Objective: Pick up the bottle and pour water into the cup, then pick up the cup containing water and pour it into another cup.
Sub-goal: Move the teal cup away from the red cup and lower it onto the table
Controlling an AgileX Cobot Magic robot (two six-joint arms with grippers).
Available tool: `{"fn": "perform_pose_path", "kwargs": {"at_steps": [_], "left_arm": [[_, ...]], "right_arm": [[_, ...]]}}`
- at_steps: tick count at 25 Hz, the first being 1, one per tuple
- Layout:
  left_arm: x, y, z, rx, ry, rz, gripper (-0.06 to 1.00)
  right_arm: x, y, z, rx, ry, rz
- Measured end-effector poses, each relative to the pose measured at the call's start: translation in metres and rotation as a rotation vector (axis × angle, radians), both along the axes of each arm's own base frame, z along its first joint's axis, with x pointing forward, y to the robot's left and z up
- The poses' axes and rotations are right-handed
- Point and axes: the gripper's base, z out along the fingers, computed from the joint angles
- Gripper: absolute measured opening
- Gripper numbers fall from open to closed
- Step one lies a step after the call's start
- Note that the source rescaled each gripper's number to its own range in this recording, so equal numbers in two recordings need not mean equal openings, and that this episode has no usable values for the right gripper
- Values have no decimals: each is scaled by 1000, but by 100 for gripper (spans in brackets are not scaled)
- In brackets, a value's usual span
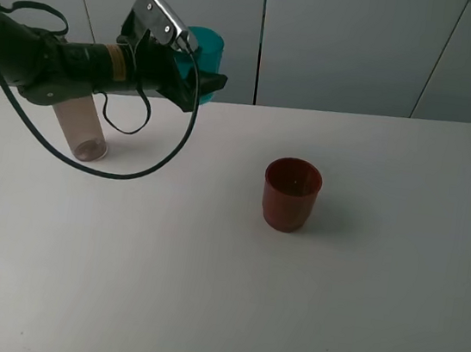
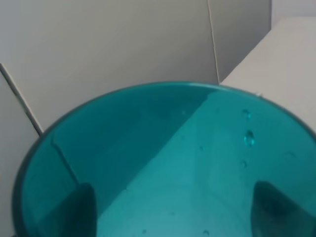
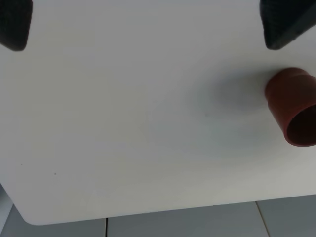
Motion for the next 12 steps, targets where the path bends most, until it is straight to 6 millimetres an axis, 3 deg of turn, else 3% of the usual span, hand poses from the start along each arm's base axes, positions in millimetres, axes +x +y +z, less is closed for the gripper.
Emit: {"fn": "perform_pose_path", "kwargs": {"at_steps": [12], "left_arm": [[4,8,-64,-142,67,-57,15]], "right_arm": [[0,0,0,0,0,0]]}}
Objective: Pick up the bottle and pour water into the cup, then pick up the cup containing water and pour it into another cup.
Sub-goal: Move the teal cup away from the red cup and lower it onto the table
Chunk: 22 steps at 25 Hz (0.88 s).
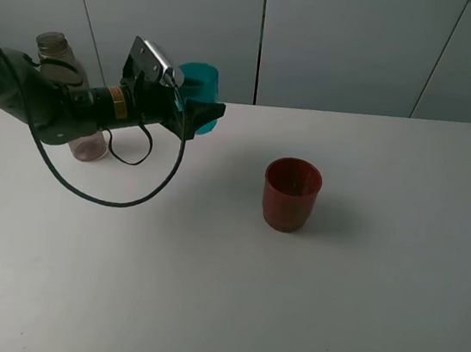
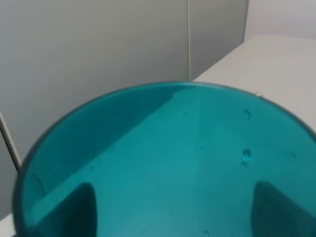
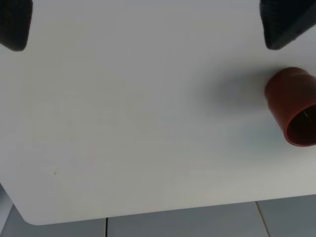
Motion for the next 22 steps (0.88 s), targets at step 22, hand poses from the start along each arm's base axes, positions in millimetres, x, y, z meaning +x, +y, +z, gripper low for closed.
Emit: {"fn": "perform_pose_path", "kwargs": {"at_steps": [22], "left_arm": [[-12,2,-65,-36,47,-71,15]], "right_arm": [[0,0,0,0,0,0]]}}
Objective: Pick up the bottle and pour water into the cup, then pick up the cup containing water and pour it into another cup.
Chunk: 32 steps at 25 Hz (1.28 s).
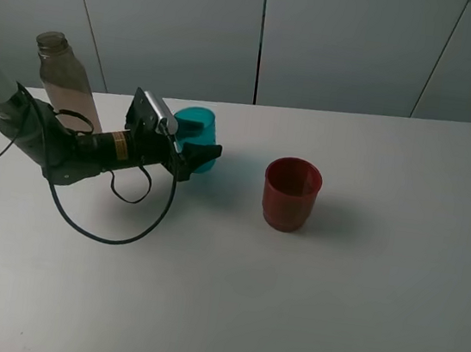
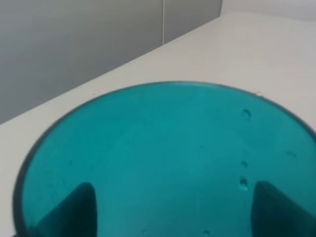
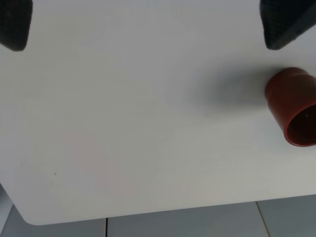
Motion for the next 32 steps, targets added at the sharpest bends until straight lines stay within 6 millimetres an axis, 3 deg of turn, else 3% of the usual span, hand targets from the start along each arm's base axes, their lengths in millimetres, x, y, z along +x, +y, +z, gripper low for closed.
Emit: {"fn": "perform_pose_path", "kwargs": {"at_steps": [15,16,17,18,20,25,32], "left_arm": [[-5,-2,-6,38,-10,-62,15],[-5,-2,-6,36,-11,-63,19],[-5,-2,-5,32,-13,-64,54],[-5,-2,-5,30,-14,-63,79],[-5,-2,-5,28,-15,-61,94],[-4,-3,2,24,-31,-59,97],[3,-5,55,-1,-160,-64,97]], "right_arm": [[0,0,0,0,0,0],[0,0,0,0,0,0],[0,0,0,0,0,0],[0,0,0,0,0,0],[0,0,0,0,0,0],[0,0,0,0,0,0],[0,0,0,0,0,0]]}}
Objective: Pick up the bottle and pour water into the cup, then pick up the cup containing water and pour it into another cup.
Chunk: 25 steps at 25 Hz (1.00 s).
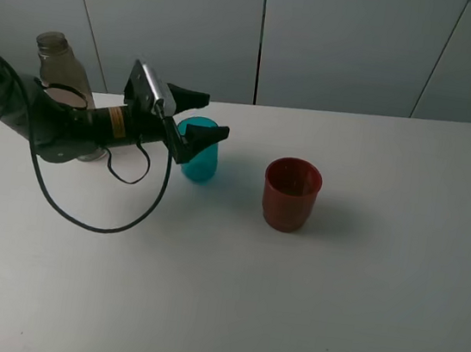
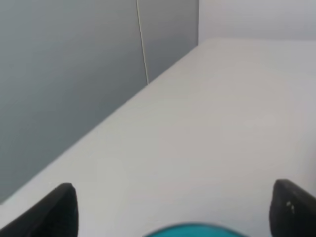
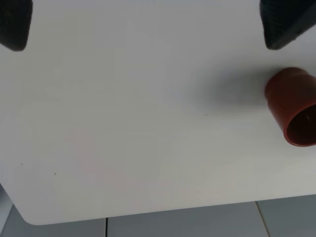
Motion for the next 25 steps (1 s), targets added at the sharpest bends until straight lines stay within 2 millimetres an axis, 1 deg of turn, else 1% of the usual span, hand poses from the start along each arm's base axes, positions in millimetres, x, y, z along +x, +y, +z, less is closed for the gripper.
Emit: {"fn": "perform_pose_path", "kwargs": {"at_steps": [2,4,9,13,15,16,19,21,22,25], "left_arm": [[-1,-1,17,-11,-23,-16,97],[-1,-1,37,-18,-11,-24,97],[-2,6,86,64,121,71,97],[-13,19,141,134,161,209,97],[-24,27,174,155,143,280,97],[-28,32,187,158,154,329,97],[-49,51,235,106,147,510,97],[-64,63,262,64,113,614,97],[-73,68,275,41,86,641,97],[-96,74,302,-8,15,652,97]], "right_arm": [[0,0,0,0,0,0],[0,0,0,0,0,0],[0,0,0,0,0,0],[0,0,0,0,0,0],[0,0,0,0,0,0],[0,0,0,0,0,0],[0,0,0,0,0,0],[0,0,0,0,0,0],[0,0,0,0,0,0],[0,0,0,0,0,0]]}}
